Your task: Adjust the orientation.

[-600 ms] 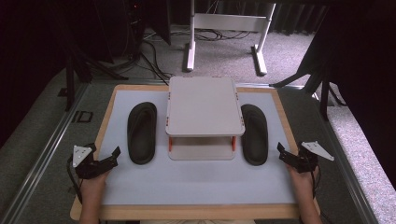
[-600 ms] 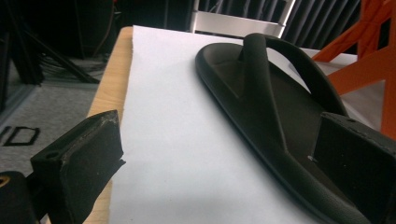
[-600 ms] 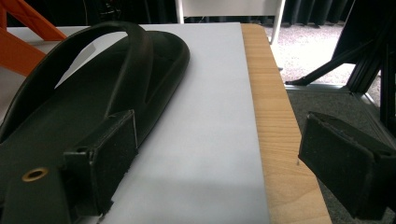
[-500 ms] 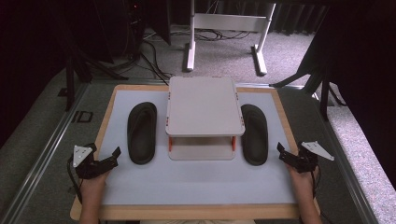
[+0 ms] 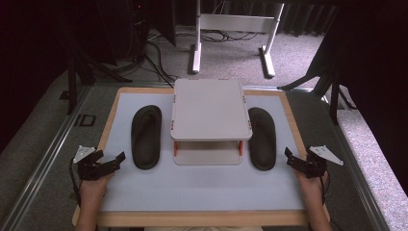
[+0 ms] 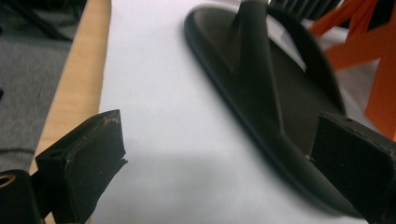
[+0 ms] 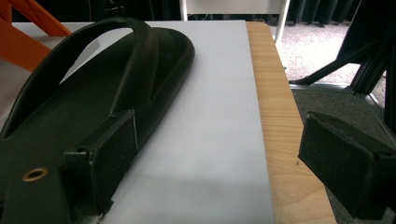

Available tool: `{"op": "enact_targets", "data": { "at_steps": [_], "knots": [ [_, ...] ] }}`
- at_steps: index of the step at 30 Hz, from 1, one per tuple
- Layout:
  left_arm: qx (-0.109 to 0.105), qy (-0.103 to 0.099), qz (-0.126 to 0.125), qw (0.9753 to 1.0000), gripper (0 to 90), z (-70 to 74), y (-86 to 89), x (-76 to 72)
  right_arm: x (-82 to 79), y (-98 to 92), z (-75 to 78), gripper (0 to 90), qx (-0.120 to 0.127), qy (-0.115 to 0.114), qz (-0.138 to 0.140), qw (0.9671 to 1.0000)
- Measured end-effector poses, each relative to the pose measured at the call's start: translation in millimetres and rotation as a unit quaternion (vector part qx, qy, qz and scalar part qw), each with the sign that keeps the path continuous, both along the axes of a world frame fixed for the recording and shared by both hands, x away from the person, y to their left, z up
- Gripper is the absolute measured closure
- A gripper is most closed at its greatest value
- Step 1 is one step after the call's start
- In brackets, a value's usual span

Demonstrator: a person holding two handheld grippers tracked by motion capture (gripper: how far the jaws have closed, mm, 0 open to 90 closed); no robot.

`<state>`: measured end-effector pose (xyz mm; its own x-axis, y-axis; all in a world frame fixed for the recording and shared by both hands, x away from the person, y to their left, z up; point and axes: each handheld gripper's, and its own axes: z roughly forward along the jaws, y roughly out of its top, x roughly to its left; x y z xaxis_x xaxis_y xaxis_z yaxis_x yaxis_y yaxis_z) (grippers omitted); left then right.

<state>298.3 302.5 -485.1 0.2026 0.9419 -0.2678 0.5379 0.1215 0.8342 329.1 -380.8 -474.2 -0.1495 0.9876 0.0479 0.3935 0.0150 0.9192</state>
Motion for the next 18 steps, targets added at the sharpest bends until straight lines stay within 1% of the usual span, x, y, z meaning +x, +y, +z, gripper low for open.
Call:
{"op": "enact_targets", "data": {
  "at_steps": [1,3,4,5,7,8,10,11,15,16,17,18],
  "knots": [
    [0.002,0.006,0.000,1.0000,3.0,0.6,-0.3,1.1,0.1,-0.4,0.0,11.0,0.001,0.000,0.000,1.0000],
    [0.001,0.016,-0.009,0.9998,3.1,2.5,0.4,3.4,0.1,-0.9,0.0,11.0,0.003,0.000,0.000,1.0000],
    [0.003,0.022,-0.006,0.9997,3.1,3.5,0.4,4.8,0.6,-0.7,-0.2,11.0,0.001,0.002,0.002,1.0000],
    [0.002,0.028,-0.010,0.9996,3.1,4.3,0.4,6.7,0.6,-0.7,-0.2,11.0,0.001,0.002,0.002,1.0000],
    [0.008,0.036,-0.013,0.9992,3.1,6.6,-0.6,9.9,0.6,-0.1,-0.3,11.0,-0.001,0.002,0.003,1.0000],
    [0.010,0.040,-0.019,0.9990,3.1,7.9,-1.3,11.7,0.7,0.0,-0.4,11.0,-0.001,0.003,0.004,1.0000],
    [0.022,0.042,-0.021,0.9986,3.1,11.9,-3.5,14.5,0.8,0.0,-0.4,11.0,0.000,0.003,0.004,1.0000],
    [0.024,0.042,-0.027,0.9985,3.1,13.9,-4.1,16.1,0.7,-0.1,-0.4,11.0,0.000,0.003,0.004,1.0000],
    [0.029,0.046,-0.035,0.9979,3.9,23.1,-5.9,23.3,1.0,0.0,-0.5,11.0,-0.001,0.003,0.002,1.0000],
    [0.027,0.051,-0.040,0.9975,3.9,25.1,-6.0,25.6,0.7,-0.3,-0.4,11.0,0.000,0.002,0.001,1.0000],
    [0.027,0.052,-0.040,0.9975,3.9,26.9,-6.3,27.7,0.8,-0.7,-0.5,11.0,0.004,0.003,0.003,1.0000],
    [0.031,0.056,-0.042,0.9971,3.9,28.9,-6.7,30.2,1.1,-0.9,-0.6,11.0,0.005,0.004,0.003,1.0000]
  ]
}}
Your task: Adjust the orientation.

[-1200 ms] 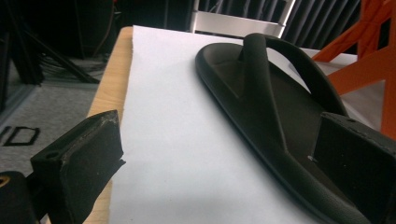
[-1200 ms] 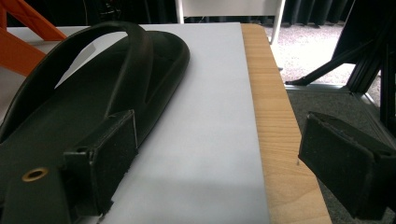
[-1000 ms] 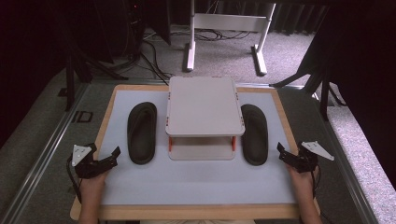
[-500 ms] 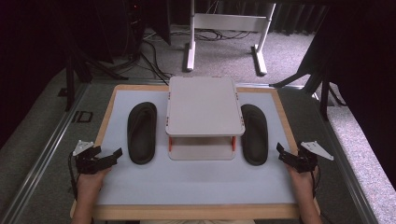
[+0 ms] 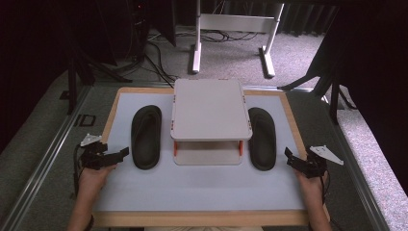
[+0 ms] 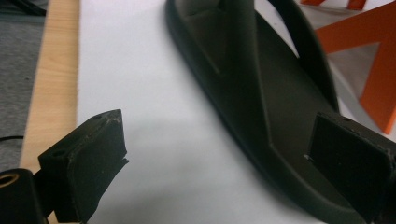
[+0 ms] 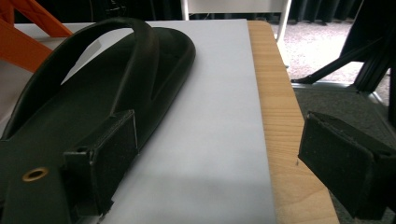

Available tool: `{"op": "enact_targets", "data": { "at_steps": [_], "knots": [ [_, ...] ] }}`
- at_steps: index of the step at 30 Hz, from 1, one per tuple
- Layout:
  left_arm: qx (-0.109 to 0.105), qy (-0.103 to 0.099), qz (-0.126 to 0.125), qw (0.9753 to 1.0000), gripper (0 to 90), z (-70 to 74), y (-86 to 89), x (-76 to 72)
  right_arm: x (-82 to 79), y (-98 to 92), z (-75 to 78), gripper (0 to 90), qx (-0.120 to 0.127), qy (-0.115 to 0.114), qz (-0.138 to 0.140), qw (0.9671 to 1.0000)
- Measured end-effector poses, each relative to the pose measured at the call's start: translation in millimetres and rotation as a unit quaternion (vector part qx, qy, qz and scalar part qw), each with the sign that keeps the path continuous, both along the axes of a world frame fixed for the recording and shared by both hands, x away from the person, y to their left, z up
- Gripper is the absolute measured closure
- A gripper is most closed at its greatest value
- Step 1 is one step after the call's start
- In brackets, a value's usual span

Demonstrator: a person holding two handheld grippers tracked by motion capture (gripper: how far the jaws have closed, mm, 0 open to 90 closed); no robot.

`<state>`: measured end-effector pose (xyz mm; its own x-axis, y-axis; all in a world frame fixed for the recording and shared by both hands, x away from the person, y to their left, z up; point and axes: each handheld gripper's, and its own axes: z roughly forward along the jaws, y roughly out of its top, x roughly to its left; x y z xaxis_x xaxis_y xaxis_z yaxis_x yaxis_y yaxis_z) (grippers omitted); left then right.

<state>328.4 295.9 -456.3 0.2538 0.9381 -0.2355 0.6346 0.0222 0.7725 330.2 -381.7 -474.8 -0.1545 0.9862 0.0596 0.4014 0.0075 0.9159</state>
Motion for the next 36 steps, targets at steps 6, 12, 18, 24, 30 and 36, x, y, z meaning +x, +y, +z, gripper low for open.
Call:
{"op": "enact_targets", "data": {
  "at_steps": [6,12,18,24,30,36],
  "knots": [
    [0.018,0.010,-0.016,0.9997,5.1,13.2,-3.6,11.4,0.6,1.3,-0.3,11.1,-0.007,0.003,0.004,1.0000],
    [0.033,0.027,-0.042,0.9982,6.4,24.5,-10.7,23.8,0.8,2.1,-0.5,12.8,-0.009,0.005,0.006,0.9999],
    [0.051,0.033,-0.052,0.9968,6.4,33.5,-18.0,38.7,0.8,1.1,-0.4,12.7,-0.005,0.004,0.003,1.0000],
    [0.063,0.048,-0.071,0.9943,6.4,37.3,-25.4,54.5,1.3,1.6,-0.7,12.8,-0.007,0.006,0.009,0.9999],
    [0.064,0.061,-0.087,0.9922,6.5,40.2,-32.0,69.4,1.2,1.1,-0.8,12.8,-0.004,0.007,0.008,0.9999],
    [0.065,0.070,-0.097,0.9907,12.1,42.9,-37.8,82.9,1.6,2.3,-1.2,13.0,-0.010,0.008,0.013,0.9998]
  ]
}}
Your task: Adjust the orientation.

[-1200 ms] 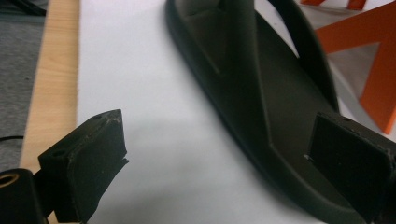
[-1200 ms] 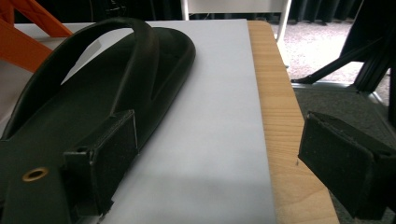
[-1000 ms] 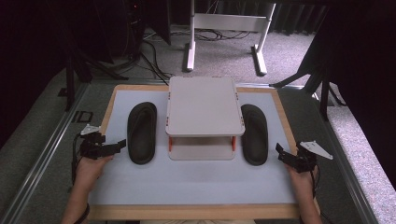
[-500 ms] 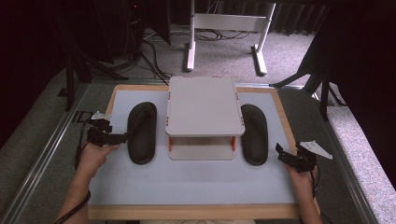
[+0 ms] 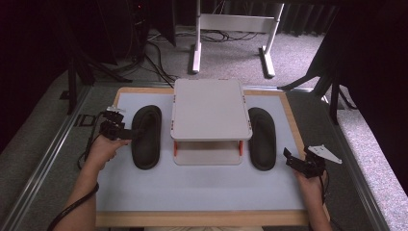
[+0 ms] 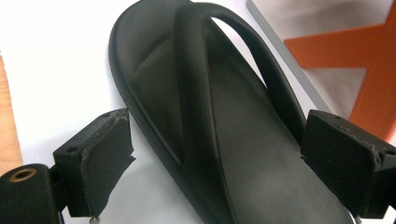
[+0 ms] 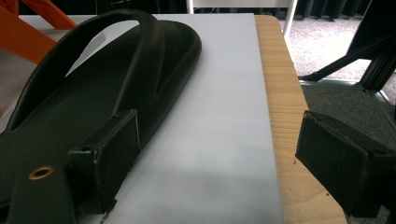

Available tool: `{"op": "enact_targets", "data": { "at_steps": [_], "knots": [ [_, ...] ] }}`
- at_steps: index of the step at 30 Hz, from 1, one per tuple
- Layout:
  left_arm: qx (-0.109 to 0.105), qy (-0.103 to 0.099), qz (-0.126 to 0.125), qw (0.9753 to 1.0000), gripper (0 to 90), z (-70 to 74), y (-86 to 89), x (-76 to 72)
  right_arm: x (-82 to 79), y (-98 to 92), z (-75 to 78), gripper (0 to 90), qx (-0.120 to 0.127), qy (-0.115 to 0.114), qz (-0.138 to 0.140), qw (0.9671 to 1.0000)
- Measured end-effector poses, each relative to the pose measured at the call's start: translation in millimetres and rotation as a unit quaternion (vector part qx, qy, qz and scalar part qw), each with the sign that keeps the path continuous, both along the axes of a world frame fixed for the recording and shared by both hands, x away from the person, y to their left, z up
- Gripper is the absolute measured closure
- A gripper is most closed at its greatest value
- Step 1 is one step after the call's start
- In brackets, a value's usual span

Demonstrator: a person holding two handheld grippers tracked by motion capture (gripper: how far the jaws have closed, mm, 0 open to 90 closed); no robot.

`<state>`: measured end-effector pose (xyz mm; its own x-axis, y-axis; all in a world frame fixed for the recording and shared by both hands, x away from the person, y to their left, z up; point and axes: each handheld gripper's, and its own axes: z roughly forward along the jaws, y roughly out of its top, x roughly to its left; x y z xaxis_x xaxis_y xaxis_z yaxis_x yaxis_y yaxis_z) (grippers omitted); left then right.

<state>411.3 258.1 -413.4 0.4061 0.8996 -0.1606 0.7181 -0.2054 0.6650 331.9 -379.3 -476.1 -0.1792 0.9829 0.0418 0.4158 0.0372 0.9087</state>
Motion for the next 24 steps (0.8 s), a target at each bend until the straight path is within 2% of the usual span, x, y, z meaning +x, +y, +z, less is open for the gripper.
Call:
{"op": "enact_targets", "data": {
  "at_steps": [3,6,7,11,14,18,20,22,24],
  "knots": [
    [-0.007,0.003,-0.002,1.0000,14.4,-1.8,-2.4,4.7,-0.3,0.7,-0.1,13.1,-0.003,0.000,0.001,1.0000],
    [-0.002,0.009,-0.009,0.9999,17.3,-4.6,-6.0,9.7,-0.4,0.7,-0.1,13.1,-0.002,0.000,0.002,1.0000],
    [0.005,0.012,-0.007,0.9999,19.5,-5.4,-6.9,11.8,-0.4,0.8,0.0,13.1,-0.002,0.000,0.002,1.0000],
    [0.008,0.026,0.000,0.9996,30.6,-7.4,-7.0,22.8,-0.3,1.5,-0.3,13.2,-0.005,0.000,0.005,1.0000],
    [0.010,0.038,0.001,0.9992,33.6,-5.6,-7.4,31.8,-0.4,1.8,-0.3,13.2,-0.006,0.000,0.005,1.0000],
    [0.002,0.053,-0.001,0.9986,36.4,-2.5,-8.4,42.9,-0.2,1.7,-0.4,13.4,-0.006,0.000,0.007,1.0000],
    [0.014,0.059,0.004,0.9981,37.7,-1.3,-10.1,46.9,-0.1,1.9,-0.4,13.4,-0.007,0.001,0.007,1.0000],
    [0.011,0.061,-0.003,0.9981,40.2,-1.5,-10.9,49.3,-0.1,2.0,-0.5,13.4,-0.007,0.001,0.008,0.9999],
    [0.021,0.069,-0.003,0.9974,41.3,-3.3,-11.8,51.9,0.0,2.1,-0.5,13.6,-0.008,0.002,0.008,0.9999]
  ]
}}
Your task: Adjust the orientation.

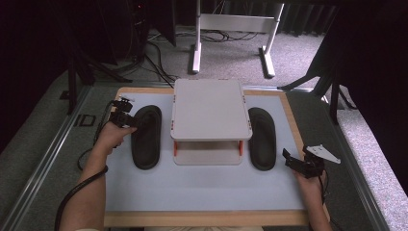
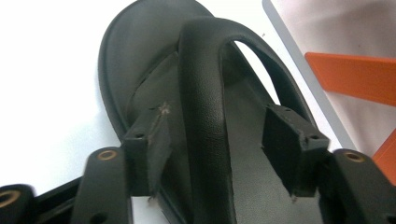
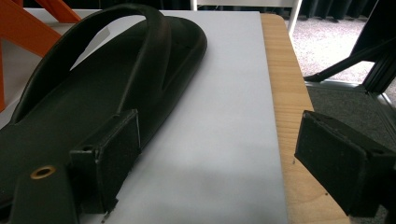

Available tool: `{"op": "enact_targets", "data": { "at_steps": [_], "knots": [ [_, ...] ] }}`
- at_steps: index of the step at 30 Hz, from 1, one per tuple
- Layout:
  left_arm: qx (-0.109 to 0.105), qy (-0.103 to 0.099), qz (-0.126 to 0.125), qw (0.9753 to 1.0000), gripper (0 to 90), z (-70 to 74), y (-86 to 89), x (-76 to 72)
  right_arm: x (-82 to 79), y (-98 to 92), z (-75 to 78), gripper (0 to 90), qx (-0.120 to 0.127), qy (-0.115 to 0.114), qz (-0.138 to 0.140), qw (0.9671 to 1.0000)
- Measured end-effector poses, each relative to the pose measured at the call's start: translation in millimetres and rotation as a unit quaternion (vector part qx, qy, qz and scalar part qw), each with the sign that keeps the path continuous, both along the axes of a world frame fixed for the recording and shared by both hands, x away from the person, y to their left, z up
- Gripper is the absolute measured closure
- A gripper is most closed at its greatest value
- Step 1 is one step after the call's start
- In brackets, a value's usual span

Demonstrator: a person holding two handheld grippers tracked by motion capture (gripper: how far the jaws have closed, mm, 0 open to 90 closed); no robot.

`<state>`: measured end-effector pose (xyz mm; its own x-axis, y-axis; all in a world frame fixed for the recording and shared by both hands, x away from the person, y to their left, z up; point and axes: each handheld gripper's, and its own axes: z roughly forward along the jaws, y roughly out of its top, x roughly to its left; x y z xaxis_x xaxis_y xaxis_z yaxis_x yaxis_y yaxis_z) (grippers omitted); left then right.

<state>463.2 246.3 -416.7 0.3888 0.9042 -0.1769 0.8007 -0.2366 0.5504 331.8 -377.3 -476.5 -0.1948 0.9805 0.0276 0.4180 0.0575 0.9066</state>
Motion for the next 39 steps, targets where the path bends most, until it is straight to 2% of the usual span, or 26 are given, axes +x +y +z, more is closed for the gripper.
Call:
{"op": "enact_targets", "data": {
  "at_steps": [2,5,9,11,13,20,23,27,30,34,36,37,39],
  "knots": [
    [0.005,0.009,0.005,0.9999,42.5,-3.2,0.2,3.1,0.0,0.3,0.0,13.6,-0.002,0.001,-0.001,1.0000],
    [-0.009,0.007,0.003,0.9999,48.2,-6.4,0.2,5.3,0.0,0.7,0.0,13.6,-0.005,0.000,-0.001,1.0000],
    [-0.007,0.007,-0.001,1.0000,55.1,-8.9,-1.8,7.0,0.3,0.5,-0.1,13.7,-0.004,0.001,-0.002,1.0000],
    [0.001,0.000,0.008,1.0000,61.6,-9.3,-1.8,6.3,0.2,0.8,-0.1,13.7,-0.005,0.001,-0.002,1.0000],
    [-0.013,0.003,0.019,0.9997,65.4,-10.2,-0.3,6.2,0.2,1.0,-0.1,13.7,-0.006,0.001,-0.003,1.0000],
    [-0.007,0.005,0.045,0.9990,69.5,-6.4,-3.7,4.1,0.2,1.1,-0.2,13.7,-0.006,0.001,-0.002,1.0000],
    [-0.009,0.001,0.042,0.9991,70.2,1.4,-5.5,1.8,0.5,1.1,-0.2,13.7,-0.006,0.003,-0.002,1.0000],
    [0.002,-0.001,0.042,0.9991,70.5,15.6,-7.6,-2.1,0.7,0.9,-0.2,13.7,-0.005,0.003,-0.002,1.0000],
    [0.003,-0.001,0.033,0.9995,70.8,26.6,-8.0,-6.2,0.4,0.9,-0.2,13.7,-0.005,0.003,-0.001,1.0000],
    [0.005,-0.010,0.035,0.9993,70.9,42.3,-8.8,-12.3,0.5,1.1,-0.2,13.7,-0.006,0.003,0.000,1.0000],
    [-0.001,-0.020,0.041,0.9990,71.0,55.8,-9.0,-16.5,0.4,1.3,-0.2,13.7,-0.006,0.003,-0.001,1.0000],
    [-0.001,-0.020,0.041,0.9990,71.2,55.8,-9.0,-16.5,0.4,1.3,-0.2,13.7,-0.006,0.003,-0.001,1.0000],
    [-0.007,-0.023,0.041,0.9989,71.2,65.0,-9.1,-18.3,0.5,1.4,-0.2,13.7,-0.008,0.003,-0.001,1.0000]
  ]
}}
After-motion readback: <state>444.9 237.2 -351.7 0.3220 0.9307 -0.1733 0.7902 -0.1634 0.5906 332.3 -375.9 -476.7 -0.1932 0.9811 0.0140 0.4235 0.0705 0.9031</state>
